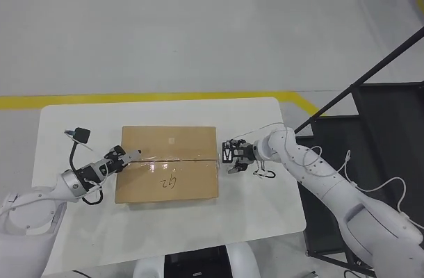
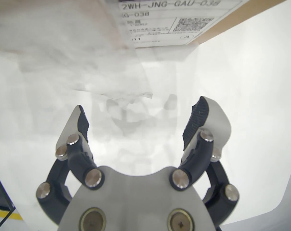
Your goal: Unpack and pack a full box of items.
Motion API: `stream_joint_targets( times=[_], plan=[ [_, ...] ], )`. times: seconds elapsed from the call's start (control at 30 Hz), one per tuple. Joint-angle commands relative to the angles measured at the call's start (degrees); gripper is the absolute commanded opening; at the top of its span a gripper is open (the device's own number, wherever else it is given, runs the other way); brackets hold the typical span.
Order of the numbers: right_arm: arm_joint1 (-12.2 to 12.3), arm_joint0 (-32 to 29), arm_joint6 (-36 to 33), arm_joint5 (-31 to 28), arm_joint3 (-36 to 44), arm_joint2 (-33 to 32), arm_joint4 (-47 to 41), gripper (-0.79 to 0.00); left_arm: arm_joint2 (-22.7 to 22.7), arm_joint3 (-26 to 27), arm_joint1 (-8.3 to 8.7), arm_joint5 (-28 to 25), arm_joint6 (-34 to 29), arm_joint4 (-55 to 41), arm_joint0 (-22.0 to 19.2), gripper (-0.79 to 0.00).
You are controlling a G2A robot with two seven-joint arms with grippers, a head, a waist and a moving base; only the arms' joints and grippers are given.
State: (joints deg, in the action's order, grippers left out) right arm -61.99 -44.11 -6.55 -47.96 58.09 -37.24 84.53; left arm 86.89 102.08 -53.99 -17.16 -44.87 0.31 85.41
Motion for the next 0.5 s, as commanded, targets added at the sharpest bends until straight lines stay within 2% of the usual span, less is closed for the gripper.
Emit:
stream_joint_targets(
  times=[0.0, 0.13, 0.17, 0.2, 0.23, 0.27, 0.47],
  plan=[
    [-0.3, 0.0, 0.1, 0.9, -0.6, 0.2, 0.0, 0.000, 0.0, 0.1, 0.01, 0.1, 0.0, 0.1, 0.1, 0.000],
    [-0.9, 0.2, 0.6, 1.2, -1.4, 0.5, 0.1, 0.000, -0.2, 0.3, -0.01, 0.3, 0.0, 0.1, 0.0, 0.000],
    [-1.0, 0.3, 0.8, 1.1, -1.5, 0.6, 0.3, -0.083, -0.3, 0.4, -0.01, 0.3, 0.0, 0.1, -0.1, 0.000],
    [-1.1, 0.3, 1.1, 1.1, -1.6, 0.7, 0.4, -0.400, -0.4, 0.4, -0.02, 0.4, 0.0, 0.1, -0.1, 0.000],
    [-1.2, 0.4, 1.2, 1.2, -1.7, 0.9, 0.6, -0.677, -0.4, 0.4, -0.02, 0.4, -0.1, 0.1, -0.2, 0.000],
    [-1.4, 0.4, 1.4, 1.2, -1.9, 1.0, 0.7, -0.785, -0.5, 0.4, -0.02, 0.5, -0.1, 0.1, -0.3, 0.000],
    [-1.9, 0.8, 3.1, 0.5, -3.7, 1.0, 0.5, -0.785, -0.6, 0.4, -0.03, 0.5, -0.2, 0.0, -0.5, 0.000]
  ],
)
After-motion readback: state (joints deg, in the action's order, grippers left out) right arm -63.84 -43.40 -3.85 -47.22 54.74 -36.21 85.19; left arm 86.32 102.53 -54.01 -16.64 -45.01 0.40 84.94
